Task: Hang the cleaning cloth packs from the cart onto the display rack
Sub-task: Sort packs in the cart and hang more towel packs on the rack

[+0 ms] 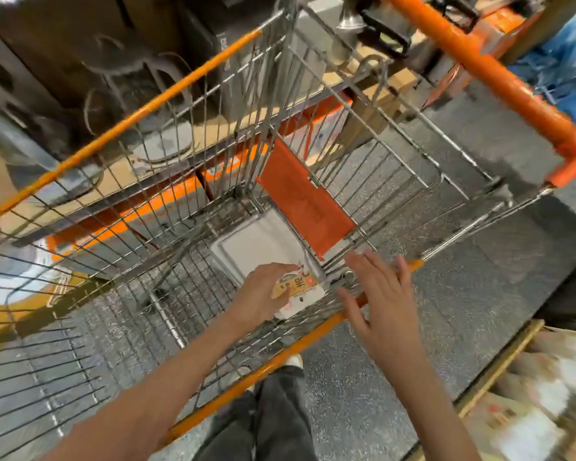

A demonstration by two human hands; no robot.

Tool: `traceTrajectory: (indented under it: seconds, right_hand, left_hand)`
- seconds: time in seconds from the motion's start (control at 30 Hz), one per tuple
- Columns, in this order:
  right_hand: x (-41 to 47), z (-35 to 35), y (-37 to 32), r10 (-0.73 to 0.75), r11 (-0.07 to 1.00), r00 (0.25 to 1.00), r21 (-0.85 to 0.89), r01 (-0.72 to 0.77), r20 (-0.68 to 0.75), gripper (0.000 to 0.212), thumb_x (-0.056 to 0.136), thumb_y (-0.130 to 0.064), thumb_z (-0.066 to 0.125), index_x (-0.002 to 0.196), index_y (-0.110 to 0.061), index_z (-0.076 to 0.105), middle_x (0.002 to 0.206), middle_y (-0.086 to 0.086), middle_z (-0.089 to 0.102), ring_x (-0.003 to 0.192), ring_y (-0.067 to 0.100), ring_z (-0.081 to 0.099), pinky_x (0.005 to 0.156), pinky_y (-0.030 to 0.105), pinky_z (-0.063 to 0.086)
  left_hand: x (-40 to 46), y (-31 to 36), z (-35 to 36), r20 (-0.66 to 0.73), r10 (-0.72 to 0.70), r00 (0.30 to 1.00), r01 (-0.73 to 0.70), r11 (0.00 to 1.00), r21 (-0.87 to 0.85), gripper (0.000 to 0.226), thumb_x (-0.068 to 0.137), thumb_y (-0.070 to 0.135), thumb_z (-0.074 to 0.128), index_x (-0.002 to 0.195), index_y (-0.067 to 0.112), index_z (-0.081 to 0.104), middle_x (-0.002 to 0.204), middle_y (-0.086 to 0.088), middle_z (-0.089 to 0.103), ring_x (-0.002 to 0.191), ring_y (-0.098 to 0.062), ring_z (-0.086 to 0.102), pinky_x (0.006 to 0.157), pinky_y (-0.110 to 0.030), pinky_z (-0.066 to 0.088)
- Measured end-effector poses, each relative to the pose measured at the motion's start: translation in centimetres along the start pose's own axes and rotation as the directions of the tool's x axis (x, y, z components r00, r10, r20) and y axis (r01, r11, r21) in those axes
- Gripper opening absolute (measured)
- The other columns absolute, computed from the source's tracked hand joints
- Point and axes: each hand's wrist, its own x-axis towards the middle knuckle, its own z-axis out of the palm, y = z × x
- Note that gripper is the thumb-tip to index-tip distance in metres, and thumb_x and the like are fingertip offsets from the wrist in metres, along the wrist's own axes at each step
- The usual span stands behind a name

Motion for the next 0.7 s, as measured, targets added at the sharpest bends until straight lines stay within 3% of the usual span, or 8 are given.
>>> traceTrajectory:
  seconds: [0.13, 0.23, 0.4, 0.53, 0.6, 0.7]
  right_hand:
    - [-0.2, 1.5, 1.1, -0.030, 0.992, 0.991, 0.114, 0.044, -0.127, 0.040, 0.092, -0.031, 0.043, 0.124, -0.012, 0.057, 0.129, -0.005, 0.055, 0.130, 0.013, 0.042, 0.118, 0.038, 0.010]
    - [-0.4, 2.4, 1.5, -0.014, 0.979, 0.972, 0.196, 0.061, -0.233, 0.035, 0.092, -0.033, 0.043, 0.121, -0.016, 0.053, 0.127, -0.002, 0.055, 0.129, 0.016, 0.042, 0.116, 0.039, 0.014]
    - [-0.5, 3.5, 1.7, 0.048, 0.966, 0.949, 0.255, 0.035, -0.311, 0.040, 0.096, -0.043, 0.035, 0.119, -0.015, 0.051, 0.129, -0.001, 0.054, 0.134, 0.012, 0.036, 0.116, 0.038, 0.013]
    - [-0.5, 4.1, 1.7, 0.047, 0.967, 0.933, 0.250, 0.048, -0.358, 0.041, 0.096, -0.043, 0.034, 0.119, -0.013, 0.051, 0.127, -0.002, 0.053, 0.134, 0.012, 0.036, 0.115, 0.039, 0.012]
    - [-0.4, 4.5, 1.7, 0.045, 0.968, 0.920, 0.246, 0.056, -0.389, 0.040, 0.096, -0.042, 0.034, 0.117, -0.012, 0.052, 0.124, 0.001, 0.056, 0.133, 0.014, 0.038, 0.115, 0.041, 0.013]
    - [-0.4, 4.6, 1.6, 0.052, 0.968, 0.912, 0.246, 0.055, -0.408, 0.040, 0.096, -0.041, 0.034, 0.115, -0.012, 0.052, 0.123, 0.002, 0.057, 0.131, 0.015, 0.040, 0.115, 0.044, 0.015]
  left_hand:
    - [2.2, -3.5, 4.0, 0.099, -0.046, 0.994, 0.042, 0.998, 0.037, 0.057, 0.088, 0.019, 0.064, 0.140, 0.030, 0.045, 0.137, 0.004, 0.052, 0.126, -0.019, 0.042, 0.106, -0.037, 0.034]
    - [3.7, -5.2, 6.6, 0.131, -0.084, 0.988, 0.081, 0.996, 0.030, 0.060, 0.089, 0.021, 0.063, 0.144, 0.027, 0.040, 0.141, 0.001, 0.047, 0.130, -0.019, 0.038, 0.106, -0.029, 0.030]
    - [5.5, -6.8, 9.9, 0.092, -0.025, 0.995, 0.025, 1.000, 0.005, 0.063, 0.088, 0.023, 0.066, 0.144, 0.021, 0.039, 0.145, -0.003, 0.042, 0.134, -0.021, 0.035, 0.111, -0.030, 0.023]
    - [6.8, -7.9, 11.9, 0.114, 0.081, 0.990, -0.110, 0.955, 0.276, 0.077, 0.083, 0.038, 0.070, 0.147, 0.021, 0.030, 0.154, -0.001, 0.031, 0.140, -0.020, 0.025, 0.114, -0.036, 0.011]
    - [7.2, -8.2, 13.1, 0.120, 0.058, 0.991, -0.102, 0.909, 0.403, 0.087, 0.081, 0.048, 0.067, 0.150, 0.023, 0.021, 0.159, 0.001, 0.020, 0.143, -0.020, 0.018, 0.115, -0.039, 0.007]
    - [7.4, -8.4, 14.5, 0.082, 0.008, 0.997, -0.043, 0.903, 0.428, 0.095, 0.079, 0.046, 0.070, 0.152, 0.023, 0.014, 0.160, 0.001, 0.016, 0.144, -0.023, 0.014, 0.116, -0.041, 0.001]
